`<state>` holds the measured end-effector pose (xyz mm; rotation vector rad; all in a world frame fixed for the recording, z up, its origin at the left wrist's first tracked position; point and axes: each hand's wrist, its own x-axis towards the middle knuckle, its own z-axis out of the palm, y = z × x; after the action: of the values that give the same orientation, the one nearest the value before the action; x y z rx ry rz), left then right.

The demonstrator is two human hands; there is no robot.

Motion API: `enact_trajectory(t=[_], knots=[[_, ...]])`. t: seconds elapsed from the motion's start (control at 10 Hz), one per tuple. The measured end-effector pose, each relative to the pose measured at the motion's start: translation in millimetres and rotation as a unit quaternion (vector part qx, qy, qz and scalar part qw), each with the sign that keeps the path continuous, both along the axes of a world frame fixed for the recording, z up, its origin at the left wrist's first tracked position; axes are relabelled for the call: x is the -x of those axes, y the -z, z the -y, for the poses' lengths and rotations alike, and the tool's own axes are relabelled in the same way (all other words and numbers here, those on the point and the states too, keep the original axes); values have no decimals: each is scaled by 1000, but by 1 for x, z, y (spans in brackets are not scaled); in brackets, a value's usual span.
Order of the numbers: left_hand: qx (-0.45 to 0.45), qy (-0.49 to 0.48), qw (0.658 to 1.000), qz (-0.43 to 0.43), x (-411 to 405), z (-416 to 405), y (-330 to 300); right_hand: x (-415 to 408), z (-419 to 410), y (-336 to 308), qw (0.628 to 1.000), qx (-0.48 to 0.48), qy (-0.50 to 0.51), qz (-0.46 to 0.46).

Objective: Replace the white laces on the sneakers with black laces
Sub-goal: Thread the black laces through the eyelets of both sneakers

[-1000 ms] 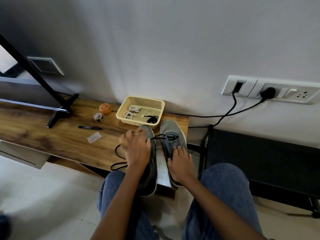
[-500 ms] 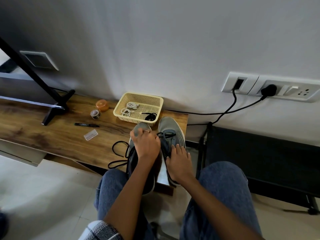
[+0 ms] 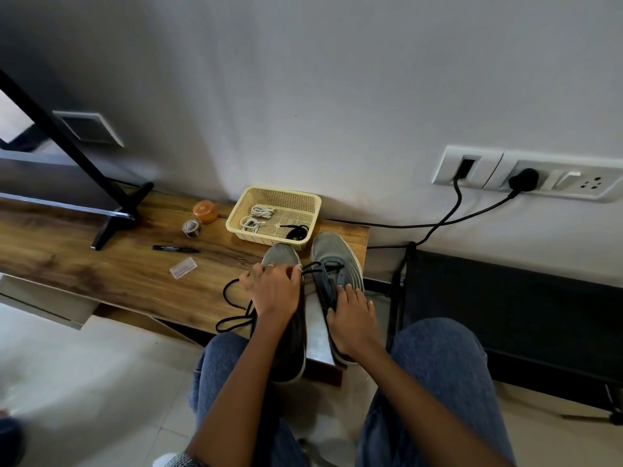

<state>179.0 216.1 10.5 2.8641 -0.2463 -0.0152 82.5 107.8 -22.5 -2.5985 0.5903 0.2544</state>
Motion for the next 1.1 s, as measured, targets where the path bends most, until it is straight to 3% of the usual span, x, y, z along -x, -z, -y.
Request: enact_trajectory(t=[0.1, 0.3, 0.5, 0.6, 0.8, 1.1], knots=[[11, 16, 1000, -2, -11, -4, 1, 0, -1, 1, 1000, 5, -1, -2], [-81, 50, 994, -59, -21, 6, 2, 0, -1, 1, 1000, 11, -3, 1], [-77, 35, 994, -65, -27, 0, -1, 0, 0, 3, 1000, 19, -4, 2], [-37, 28, 994, -96, -32, -15, -11, -1, 0, 3, 1000, 16, -5, 0], [223, -28, 968, -108, -46, -59, -38, 0, 1, 2, 1000, 8, -7, 0], [388, -38, 921, -7, -20, -71, -128, 0, 0, -3, 1000, 5, -7, -9]])
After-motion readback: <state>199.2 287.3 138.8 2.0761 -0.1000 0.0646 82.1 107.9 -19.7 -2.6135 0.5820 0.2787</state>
